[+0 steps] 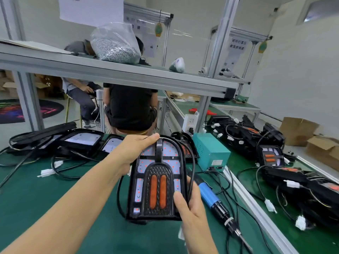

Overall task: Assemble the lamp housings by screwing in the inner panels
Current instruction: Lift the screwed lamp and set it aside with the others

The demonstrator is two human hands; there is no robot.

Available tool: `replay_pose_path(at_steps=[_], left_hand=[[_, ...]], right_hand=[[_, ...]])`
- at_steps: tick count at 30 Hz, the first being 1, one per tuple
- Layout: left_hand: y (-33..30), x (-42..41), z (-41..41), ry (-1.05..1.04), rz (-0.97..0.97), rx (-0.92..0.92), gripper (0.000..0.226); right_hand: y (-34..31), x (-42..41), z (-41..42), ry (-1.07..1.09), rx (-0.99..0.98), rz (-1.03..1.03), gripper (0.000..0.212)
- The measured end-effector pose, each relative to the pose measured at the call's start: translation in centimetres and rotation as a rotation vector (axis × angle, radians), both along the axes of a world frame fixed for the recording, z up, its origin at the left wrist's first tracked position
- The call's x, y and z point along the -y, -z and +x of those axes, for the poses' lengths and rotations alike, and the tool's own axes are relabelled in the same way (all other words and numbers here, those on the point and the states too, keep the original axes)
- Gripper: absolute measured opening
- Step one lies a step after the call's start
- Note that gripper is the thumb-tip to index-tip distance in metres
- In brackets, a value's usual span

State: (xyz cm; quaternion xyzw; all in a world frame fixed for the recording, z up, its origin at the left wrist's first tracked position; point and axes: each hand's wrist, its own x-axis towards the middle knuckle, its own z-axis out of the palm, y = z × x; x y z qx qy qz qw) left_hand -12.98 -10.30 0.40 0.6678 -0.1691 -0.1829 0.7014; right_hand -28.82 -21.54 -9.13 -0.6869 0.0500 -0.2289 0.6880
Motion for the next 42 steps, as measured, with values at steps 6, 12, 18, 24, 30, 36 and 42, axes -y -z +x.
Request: replay_pose_path(at_steps=[6,12,18,24,30,36,42], left_hand=[[0.8,3.5,-1.0,0.116,0.118,0.009,0.031],[1.6,6.9,-2.0,0.289,0.114,-0.020,0.050],[2.4,10.3,-2.3,0.428,0.094,0.008,0.055],[3.1,13.9,-4.3,0.478,0.064,-0.073,0.072],[3.3,18.2,-8.3,0.540,-0.031,-0.141,0.092],[2.0,22.9,-12.1,0.643,-0.094,-0.109,0.097],[-0.5,28.2,-15.4,0.727,-0.102,0.037,0.087]], right_hand=[[0.6,1.4,-2.4,0.153,-0.012,0.076,0.037],[0.0,4.4,-5.1,0.304,-0.060,0.093,0.032],[-1.8,8.3,-7.0,0.380,-0.058,0.163,0.027],[-3.7,12.7,-8.5,0.504,-0.027,0.184,0.018],[-6.6,18.1,-9.2,0.700,-0.004,0.228,0.016],[-9.3,24.5,-10.3,0.899,0.031,0.297,0.021],[-10.8,29.7,-10.6,1.029,-0.038,0.351,0.015]])
